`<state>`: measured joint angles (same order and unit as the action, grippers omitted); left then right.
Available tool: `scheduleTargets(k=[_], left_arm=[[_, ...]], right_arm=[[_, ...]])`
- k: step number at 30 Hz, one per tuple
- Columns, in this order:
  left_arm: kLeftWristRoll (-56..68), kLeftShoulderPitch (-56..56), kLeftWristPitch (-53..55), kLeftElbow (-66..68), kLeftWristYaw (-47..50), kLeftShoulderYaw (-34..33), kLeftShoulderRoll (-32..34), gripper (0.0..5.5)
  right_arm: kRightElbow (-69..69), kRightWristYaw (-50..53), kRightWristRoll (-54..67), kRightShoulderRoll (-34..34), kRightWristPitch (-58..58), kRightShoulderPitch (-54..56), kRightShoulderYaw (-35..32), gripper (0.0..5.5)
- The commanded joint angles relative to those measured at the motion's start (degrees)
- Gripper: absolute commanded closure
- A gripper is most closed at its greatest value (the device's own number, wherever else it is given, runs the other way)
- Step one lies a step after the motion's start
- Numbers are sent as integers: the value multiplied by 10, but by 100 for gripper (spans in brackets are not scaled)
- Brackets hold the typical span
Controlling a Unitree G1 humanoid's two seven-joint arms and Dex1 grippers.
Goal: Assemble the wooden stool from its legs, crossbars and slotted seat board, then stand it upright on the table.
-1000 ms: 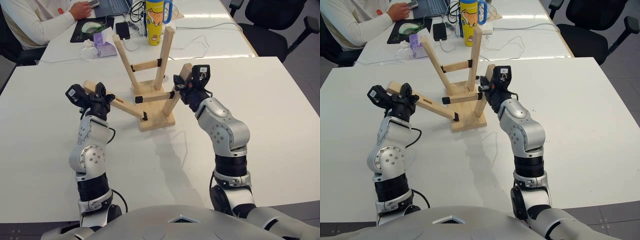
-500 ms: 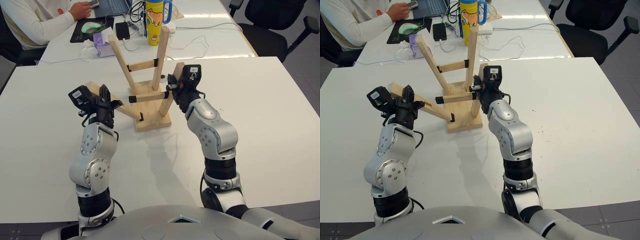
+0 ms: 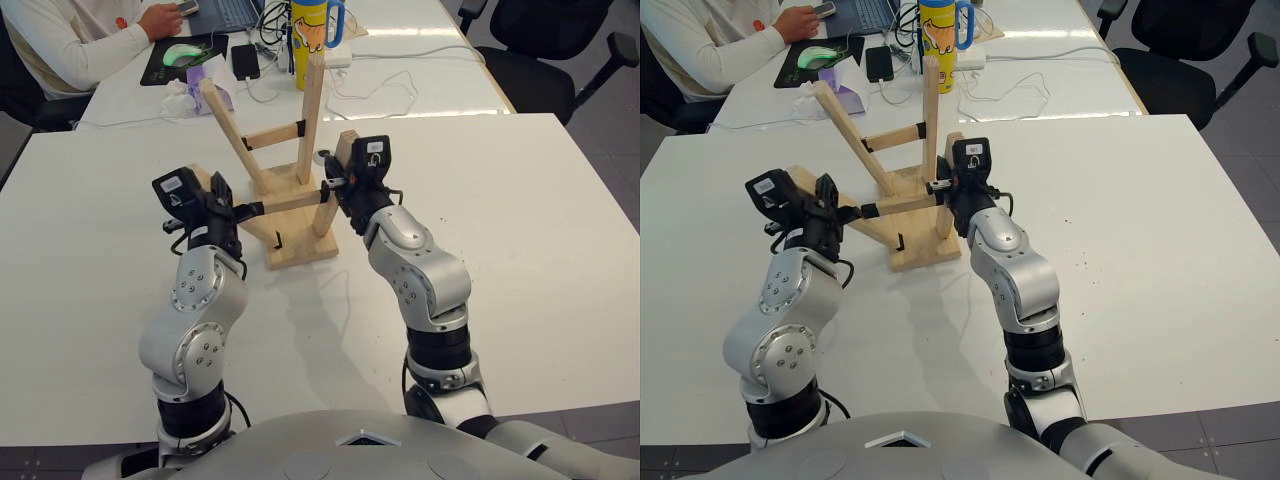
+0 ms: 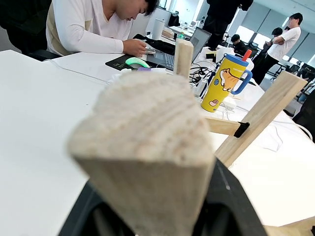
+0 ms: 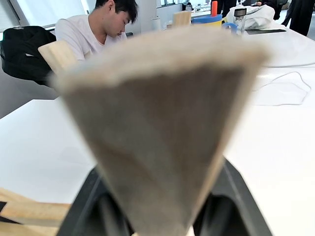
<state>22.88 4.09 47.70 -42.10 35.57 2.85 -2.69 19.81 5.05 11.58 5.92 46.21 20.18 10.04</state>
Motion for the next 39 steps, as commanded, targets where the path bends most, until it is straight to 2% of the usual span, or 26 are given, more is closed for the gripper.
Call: scheduleTargets(k=[1,5,12,19,28,35,38,39], left_arm=[[-62,-46,94,53,9,27,20,446],[-105,-48,82,50,-14,53,58,446],[-184,-11,55,91,-109,147,172,427],[-186,-26,25,118,-214,179,250,408],[-189,-43,-52,214,-235,151,248,405],[-216,-32,-59,264,-286,218,291,405],[-162,-48,-74,283,-291,165,265,405],[-148,-50,-85,281,-287,141,257,376]], right_arm=[[58,15,-10,26,-29,19,2,447],[55,18,-15,18,-20,19,8,447],[54,-16,-36,-25,-20,25,61,443],[51,-72,-24,-65,-43,26,71,429],[36,-71,-15,-56,-52,23,55,425],[31,-74,-12,-47,-58,31,55,425],[28,-76,-11,-46,-58,33,54,425],[27,-76,-10,-45,-57,33,52,425]])
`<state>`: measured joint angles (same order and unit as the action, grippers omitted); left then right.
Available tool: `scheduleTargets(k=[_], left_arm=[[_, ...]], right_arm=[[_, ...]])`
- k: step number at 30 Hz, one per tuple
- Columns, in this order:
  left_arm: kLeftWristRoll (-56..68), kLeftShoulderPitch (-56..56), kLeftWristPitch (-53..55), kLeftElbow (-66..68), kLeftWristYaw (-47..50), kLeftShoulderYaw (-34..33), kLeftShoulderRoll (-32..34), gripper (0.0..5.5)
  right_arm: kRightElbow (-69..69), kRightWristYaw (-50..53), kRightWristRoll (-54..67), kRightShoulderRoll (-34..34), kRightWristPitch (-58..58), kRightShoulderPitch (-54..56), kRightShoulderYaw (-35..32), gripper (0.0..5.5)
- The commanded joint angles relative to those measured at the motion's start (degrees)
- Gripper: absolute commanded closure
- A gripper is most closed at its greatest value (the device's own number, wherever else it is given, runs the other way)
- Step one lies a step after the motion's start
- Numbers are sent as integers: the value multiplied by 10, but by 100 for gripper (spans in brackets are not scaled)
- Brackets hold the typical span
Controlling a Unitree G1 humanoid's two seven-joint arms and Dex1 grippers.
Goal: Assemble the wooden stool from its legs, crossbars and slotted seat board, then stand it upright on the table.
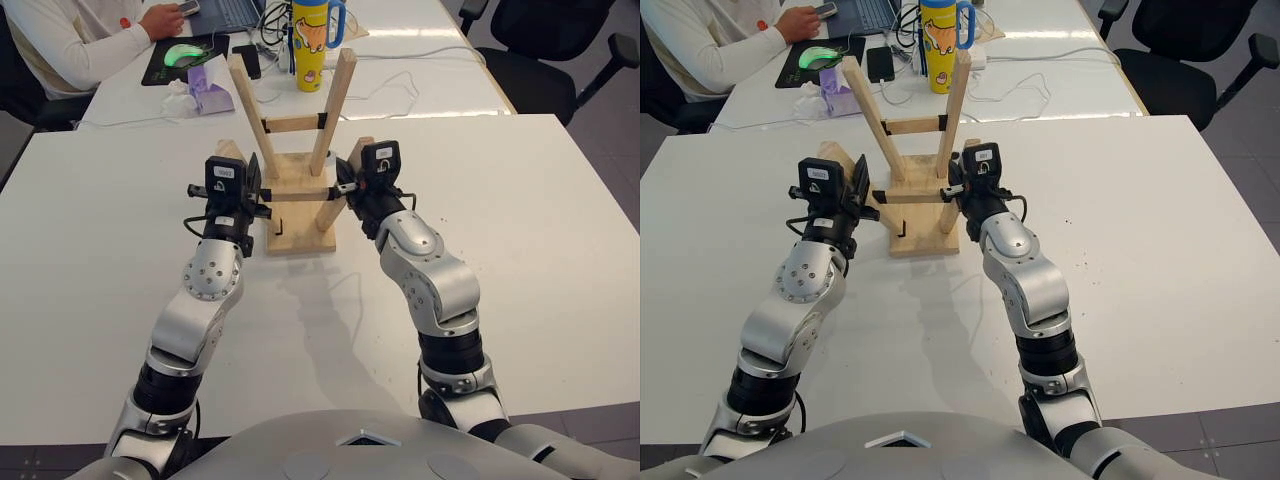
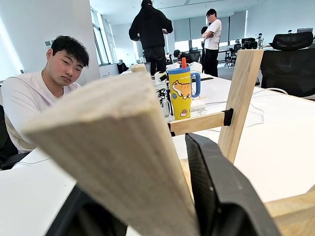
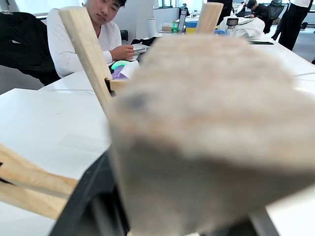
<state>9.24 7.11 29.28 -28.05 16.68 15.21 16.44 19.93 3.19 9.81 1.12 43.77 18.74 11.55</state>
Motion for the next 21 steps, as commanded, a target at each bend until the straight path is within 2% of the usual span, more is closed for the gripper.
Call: scheduleTargets(k=[1,4,8,16,21], left_arm=[[-3,-79,93,137,-95,0,60,357],[-4,-66,85,132,-96,-28,53,291],[-10,-53,96,113,-101,-44,31,236],[-36,-50,109,94,-102,-51,1,236],[-74,-55,123,105,-126,-11,15,236]], right_arm=[[25,-57,7,3,-33,47,36,425],[24,-55,6,3,-33,46,32,425],[25,-57,3,5,-33,43,29,425],[22,-60,3,4,-33,41,27,425],[18,-63,2,8,-33,40,24,425]])
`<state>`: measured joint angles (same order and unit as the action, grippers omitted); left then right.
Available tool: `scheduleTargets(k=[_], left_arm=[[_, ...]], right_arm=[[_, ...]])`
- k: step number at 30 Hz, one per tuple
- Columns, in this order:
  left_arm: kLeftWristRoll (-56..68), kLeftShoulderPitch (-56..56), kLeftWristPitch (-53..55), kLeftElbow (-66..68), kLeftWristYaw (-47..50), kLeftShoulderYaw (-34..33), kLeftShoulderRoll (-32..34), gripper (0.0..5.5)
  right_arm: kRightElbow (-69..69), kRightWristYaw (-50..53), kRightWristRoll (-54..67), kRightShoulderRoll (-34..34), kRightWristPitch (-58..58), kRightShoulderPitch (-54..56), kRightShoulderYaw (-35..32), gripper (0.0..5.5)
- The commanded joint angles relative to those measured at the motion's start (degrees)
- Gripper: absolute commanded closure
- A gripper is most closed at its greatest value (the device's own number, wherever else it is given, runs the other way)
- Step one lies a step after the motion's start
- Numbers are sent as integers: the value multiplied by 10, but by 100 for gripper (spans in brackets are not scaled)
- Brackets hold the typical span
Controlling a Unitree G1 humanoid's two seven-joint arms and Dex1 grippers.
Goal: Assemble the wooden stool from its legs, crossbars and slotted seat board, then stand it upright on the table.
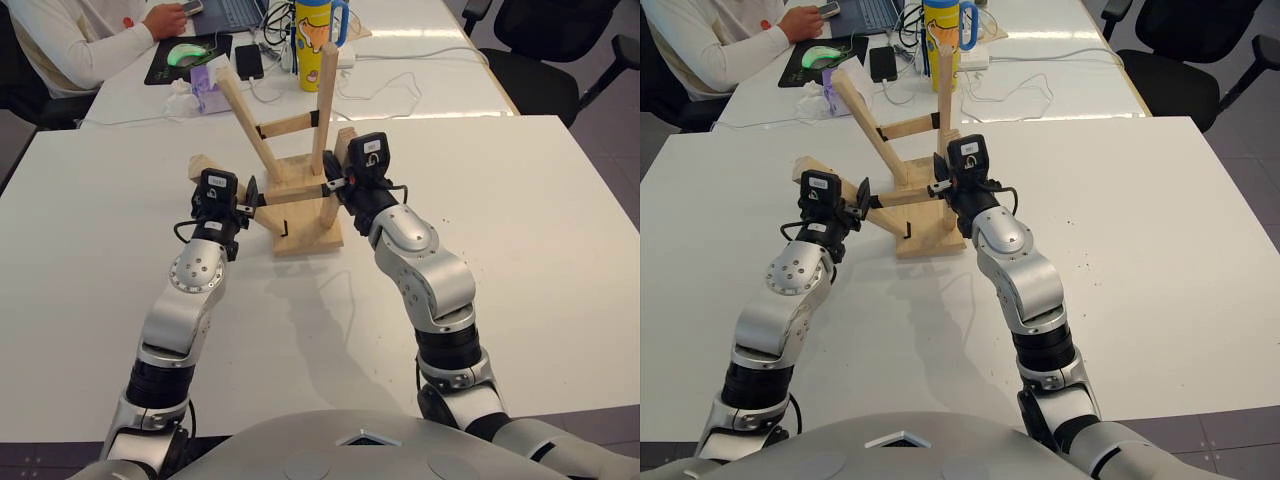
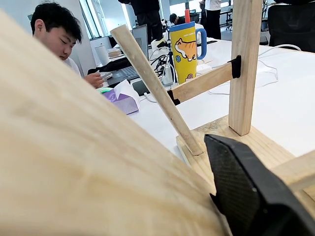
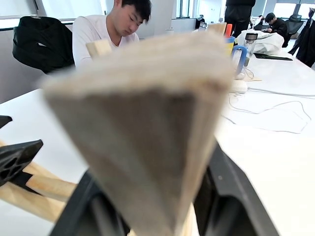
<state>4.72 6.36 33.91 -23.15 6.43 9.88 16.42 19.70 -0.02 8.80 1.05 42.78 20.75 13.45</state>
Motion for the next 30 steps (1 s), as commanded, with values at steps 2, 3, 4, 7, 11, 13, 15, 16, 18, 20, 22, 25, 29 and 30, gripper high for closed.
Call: scheduleTargets(k=[2,3,4,7,11,13,15,16,18,20,22,25,29,30], left_arm=[[-49,-52,75,63,-33,59,22,236],[-55,-52,74,63,-35,60,21,236],[-59,-52,73,62,-36,60,20,236],[-62,-38,74,47,-35,44,9,236],[-64,-14,89,28,-38,38,-2,236],[-64,-5,93,19,-35,24,-12,236],[-65,6,83,9,-24,2,-27,236],[-66,12,78,3,-22,-5,-33,236],[-60,22,73,-9,-27,-14,-46,236],[-59,27,69,-21,-33,-14,-55,236],[-56,30,64,-29,-38,-17,-64,236],[-55,33,55,-36,-40,-26,-76,236],[-46,40,35,-52,-40,-52,-93,236],[-46,40,31,-52,-39,-58,-94,236]], right_arm=[[18,-31,13,11,-21,19,3,425],[17,-31,14,13,-20,19,1,425],[16,-30,15,14,-19,18,0,425],[10,-28,20,22,-12,15,-10,425],[-3,-22,36,38,4,10,-37,425],[-11,-18,40,44,9,8,-50,425],[-17,-15,38,48,10,7,-58,425],[-19,-14,36,50,10,6,-61,425],[-23,-10,32,51,9,6,-65,425],[-26,-7,28,53,7,6,-68,425],[-28,-6,26,54,6,6,-69,425],[-30,-6,25,55,4,6,-70,425],[-31,-4,23,57,2,5,-73,425],[-31,-3,23,57,2,5,-74,425]])
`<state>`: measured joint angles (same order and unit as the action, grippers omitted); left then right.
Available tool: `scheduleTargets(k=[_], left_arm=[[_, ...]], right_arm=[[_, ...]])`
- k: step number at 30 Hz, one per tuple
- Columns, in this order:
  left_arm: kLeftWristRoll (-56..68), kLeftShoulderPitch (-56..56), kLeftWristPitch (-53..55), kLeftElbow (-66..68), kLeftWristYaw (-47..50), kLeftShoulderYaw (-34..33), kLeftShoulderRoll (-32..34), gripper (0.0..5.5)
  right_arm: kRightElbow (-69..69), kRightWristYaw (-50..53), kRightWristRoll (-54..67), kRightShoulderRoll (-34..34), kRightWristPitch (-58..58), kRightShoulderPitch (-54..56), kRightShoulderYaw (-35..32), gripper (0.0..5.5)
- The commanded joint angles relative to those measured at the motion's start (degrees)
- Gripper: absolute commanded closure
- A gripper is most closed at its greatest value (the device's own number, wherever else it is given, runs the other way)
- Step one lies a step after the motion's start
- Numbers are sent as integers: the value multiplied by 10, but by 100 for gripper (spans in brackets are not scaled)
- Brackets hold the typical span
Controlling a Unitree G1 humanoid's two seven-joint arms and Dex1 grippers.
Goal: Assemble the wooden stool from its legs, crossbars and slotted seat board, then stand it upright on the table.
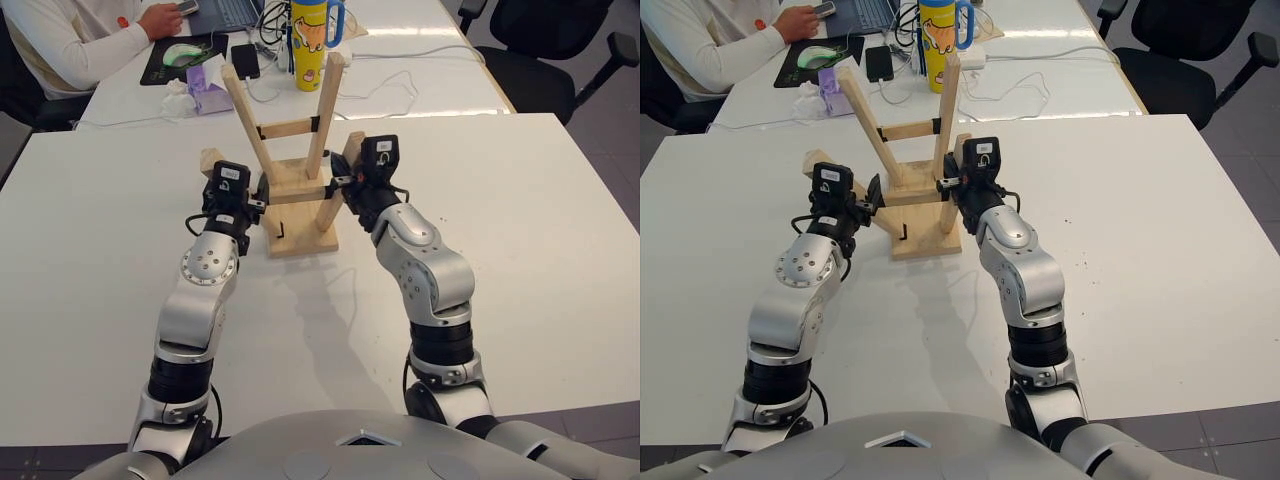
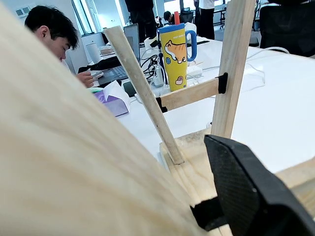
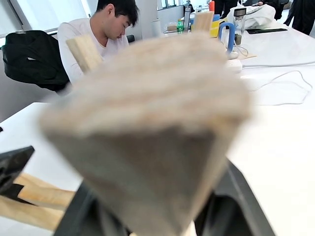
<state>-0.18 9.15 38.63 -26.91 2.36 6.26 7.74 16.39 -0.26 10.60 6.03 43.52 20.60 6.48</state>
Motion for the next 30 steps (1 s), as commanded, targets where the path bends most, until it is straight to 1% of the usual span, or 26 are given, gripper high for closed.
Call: scheduleTargets(k=[1,9,12,17,19,22,23,25,27,30], left_arm=[[4,11,-20,-15,1,-30,-9,236],[55,13,-80,-61,-17,-89,-34,236],[75,31,-112,-85,-25,-106,-35,236],[81,42,-122,-81,-23,-132,-22,236],[85,34,-135,-67,-11,-166,-23,236],[97,32,-151,-34,26,-250,-26,236],[97,29,-157,-17,34,-273,-18,236],[88,17,-163,21,33,-298,1,236],[72,-9,-175,64,15,-299,23,264],[63,-53,-167,109,-23,-272,44,317]], right_arm=[[2,-1,5,8,-5,6,-5,425],[-3,2,6,9,-5,7,-18,425],[-5,2,5,9,-7,8,-20,425],[-6,1,4,8,-8,7,-20,425],[-5,0,5,8,-7,7,-19,425],[-4,-1,5,7,-5,7,-17,425],[-3,-1,5,7,-4,6,-16,425],[-3,-2,5,7,-4,6,-16,425],[-3,-2,6,7,-3,5,-15,425],[-3,-4,6,6,-2,6,-15,425]])
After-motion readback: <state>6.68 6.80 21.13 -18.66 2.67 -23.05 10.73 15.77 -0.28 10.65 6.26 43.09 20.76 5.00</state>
